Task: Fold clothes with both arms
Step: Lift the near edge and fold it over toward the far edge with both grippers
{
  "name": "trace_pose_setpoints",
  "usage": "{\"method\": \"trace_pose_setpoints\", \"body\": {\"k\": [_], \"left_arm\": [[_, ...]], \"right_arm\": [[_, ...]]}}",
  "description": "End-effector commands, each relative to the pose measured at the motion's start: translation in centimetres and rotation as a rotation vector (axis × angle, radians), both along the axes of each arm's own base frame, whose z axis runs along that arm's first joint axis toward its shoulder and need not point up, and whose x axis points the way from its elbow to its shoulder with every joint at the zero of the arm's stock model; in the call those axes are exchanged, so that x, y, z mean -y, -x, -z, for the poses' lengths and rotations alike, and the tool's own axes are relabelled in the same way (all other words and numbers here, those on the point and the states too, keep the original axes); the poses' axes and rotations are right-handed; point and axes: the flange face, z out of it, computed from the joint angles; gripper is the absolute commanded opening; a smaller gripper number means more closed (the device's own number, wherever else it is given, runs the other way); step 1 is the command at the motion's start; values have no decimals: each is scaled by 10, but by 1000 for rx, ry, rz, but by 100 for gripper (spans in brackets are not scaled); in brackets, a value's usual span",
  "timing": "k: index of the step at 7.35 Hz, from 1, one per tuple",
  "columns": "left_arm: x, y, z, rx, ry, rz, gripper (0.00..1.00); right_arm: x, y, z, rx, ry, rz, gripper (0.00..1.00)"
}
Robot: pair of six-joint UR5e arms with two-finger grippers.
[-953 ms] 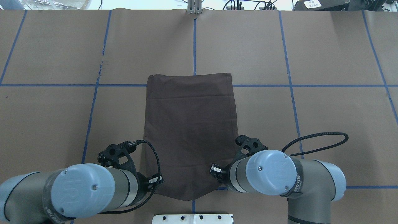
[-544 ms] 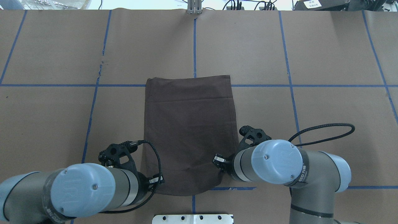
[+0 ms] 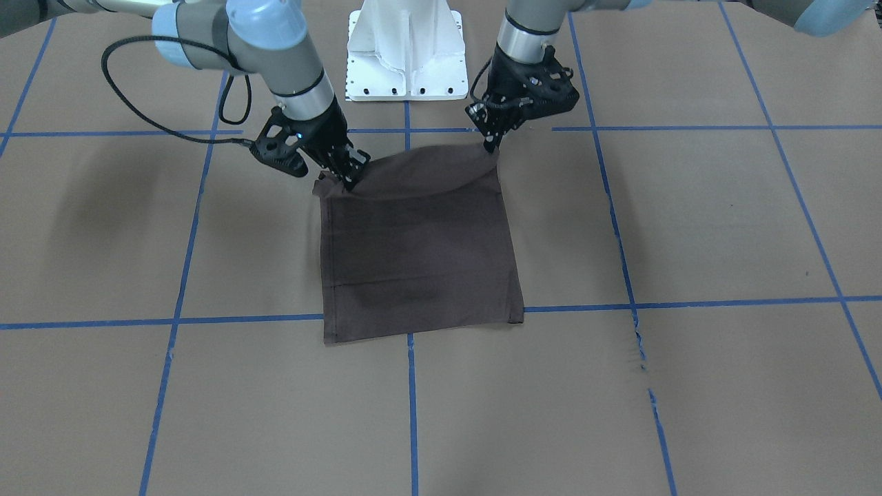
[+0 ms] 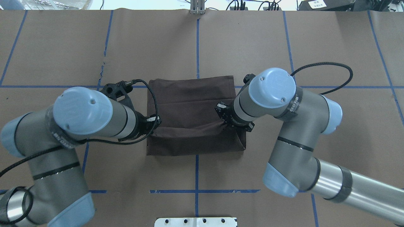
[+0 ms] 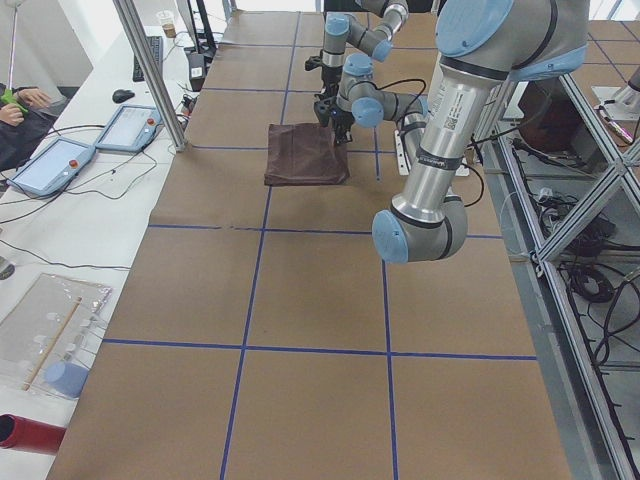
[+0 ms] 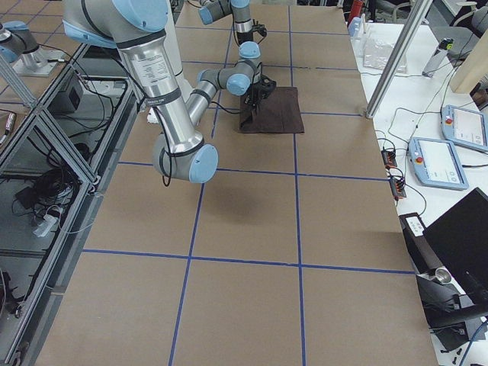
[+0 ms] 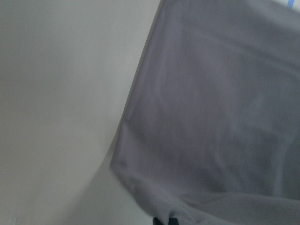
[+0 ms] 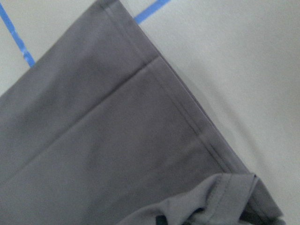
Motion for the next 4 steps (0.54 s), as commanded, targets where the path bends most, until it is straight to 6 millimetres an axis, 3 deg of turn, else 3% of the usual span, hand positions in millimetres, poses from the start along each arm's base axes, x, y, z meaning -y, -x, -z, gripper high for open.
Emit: {"method": "trace_pose_setpoints", "body": {"k": [1, 2, 3, 4], "left_arm": [[92, -28, -48, -11, -20, 80, 0], [148, -22, -60, 5, -14, 150, 24], [183, -30, -69, 46, -114, 109, 99], [203, -14, -75, 61, -165, 107, 100]], "right_arm": [[111, 26, -42, 24, 34, -47, 0], [151, 43, -57, -5, 21, -45, 9], [175, 38, -58, -41, -73, -1, 99], [194, 19, -58, -49, -102, -9, 100]]}}
